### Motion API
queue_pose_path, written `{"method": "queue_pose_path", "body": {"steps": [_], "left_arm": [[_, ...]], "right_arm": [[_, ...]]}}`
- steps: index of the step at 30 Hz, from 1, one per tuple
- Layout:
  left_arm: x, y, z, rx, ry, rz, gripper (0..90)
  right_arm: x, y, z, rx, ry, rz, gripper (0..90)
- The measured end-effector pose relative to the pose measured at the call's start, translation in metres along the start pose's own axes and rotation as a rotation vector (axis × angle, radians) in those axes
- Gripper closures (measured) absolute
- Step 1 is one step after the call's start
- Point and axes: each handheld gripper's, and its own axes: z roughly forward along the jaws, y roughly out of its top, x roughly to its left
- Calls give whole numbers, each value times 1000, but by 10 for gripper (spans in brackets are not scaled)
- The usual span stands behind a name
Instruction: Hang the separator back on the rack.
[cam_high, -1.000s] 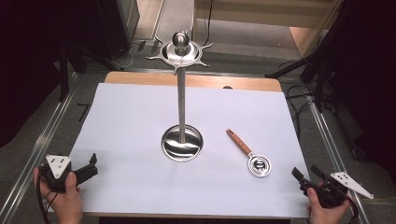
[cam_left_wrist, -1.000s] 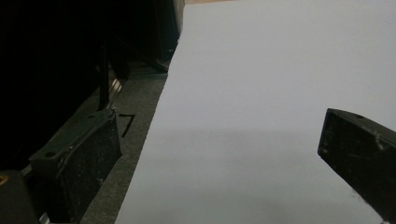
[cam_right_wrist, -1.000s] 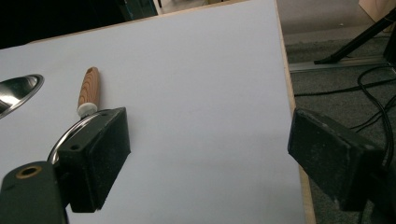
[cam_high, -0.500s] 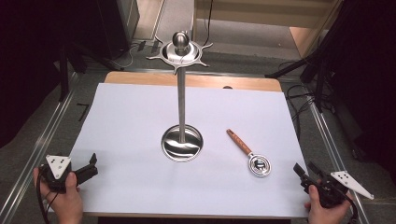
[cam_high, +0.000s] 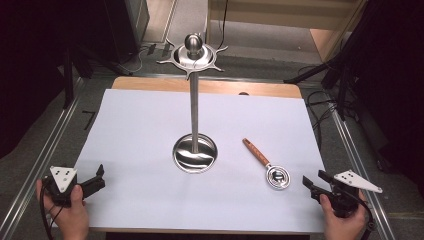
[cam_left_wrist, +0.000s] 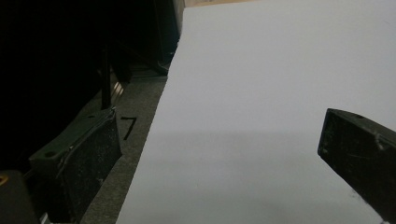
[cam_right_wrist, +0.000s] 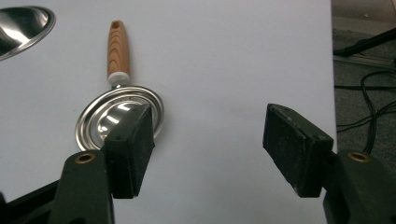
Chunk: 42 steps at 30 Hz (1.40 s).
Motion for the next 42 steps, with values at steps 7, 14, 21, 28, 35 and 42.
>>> {"method": "queue_pose_path", "body": {"steps": [7,14,21,28,35,42], "left_arm": [[0,0,0,0,2,6,3],[-1,0,0,-2,2,7,3],[-1,0,0,-5,3,6,3],[-1,0,0,-5,1,9,3],[-1,0,0,-2,1,14,3],[-1,0,0,-4,-1,15,3]], "right_arm": [[15,15,7,114,-35,-102,363],[21,26,16,175,-13,-154,369],[32,44,31,241,29,-186,369],[40,57,44,312,38,-214,402],[46,64,57,355,48,-228,420],[54,71,67,399,60,-216,420]]}}
